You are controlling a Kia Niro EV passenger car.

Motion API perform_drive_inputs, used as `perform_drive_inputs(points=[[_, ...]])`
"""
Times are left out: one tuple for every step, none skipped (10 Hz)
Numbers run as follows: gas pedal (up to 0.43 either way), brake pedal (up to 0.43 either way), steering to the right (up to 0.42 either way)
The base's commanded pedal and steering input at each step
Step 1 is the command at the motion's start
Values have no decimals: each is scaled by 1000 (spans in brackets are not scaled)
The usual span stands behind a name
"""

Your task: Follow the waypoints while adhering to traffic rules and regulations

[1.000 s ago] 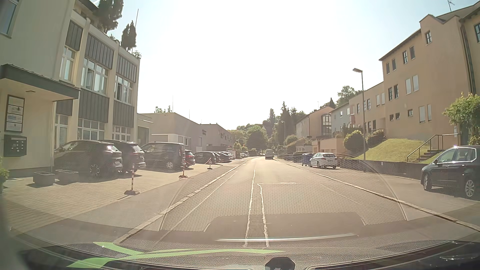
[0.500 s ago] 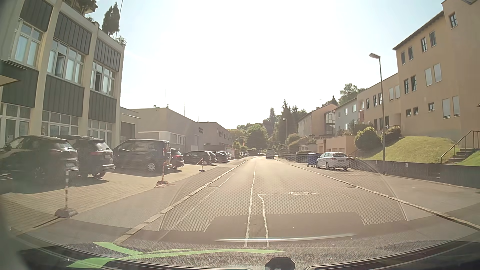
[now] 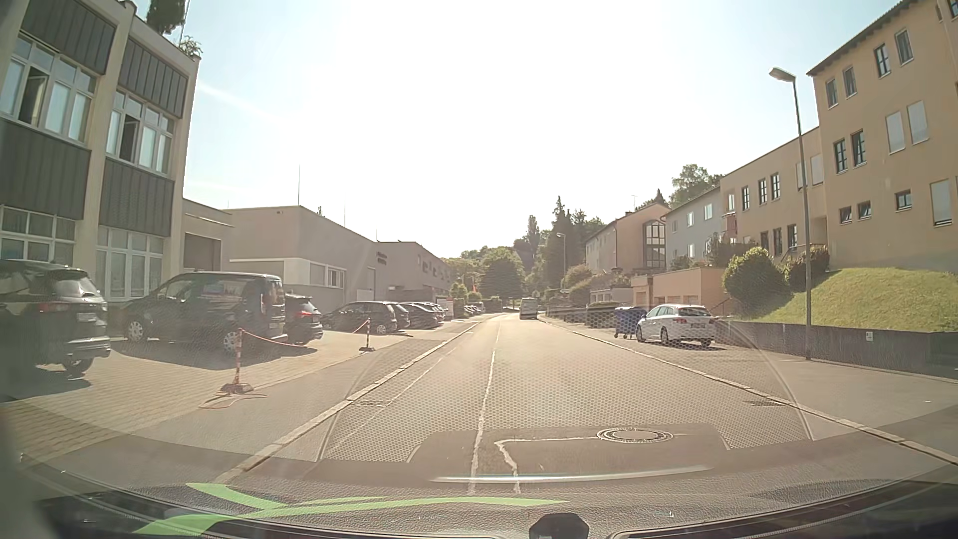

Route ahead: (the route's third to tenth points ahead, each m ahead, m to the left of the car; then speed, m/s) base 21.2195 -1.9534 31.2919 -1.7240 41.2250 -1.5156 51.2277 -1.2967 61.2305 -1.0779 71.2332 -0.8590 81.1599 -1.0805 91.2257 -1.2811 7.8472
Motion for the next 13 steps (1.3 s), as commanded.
perform_drive_inputs(points=[[0, 0, 41], [0, 0, 41], [0, 0, 41], [0, 0, 40], [0, 0, 40], [0, 0, 40], [0, 0, 34], [0, 0, 28], [0, 0, 25], [0, 0, 24], [0, 0, 23], [0, 0, 23], [0, 0, 21]])
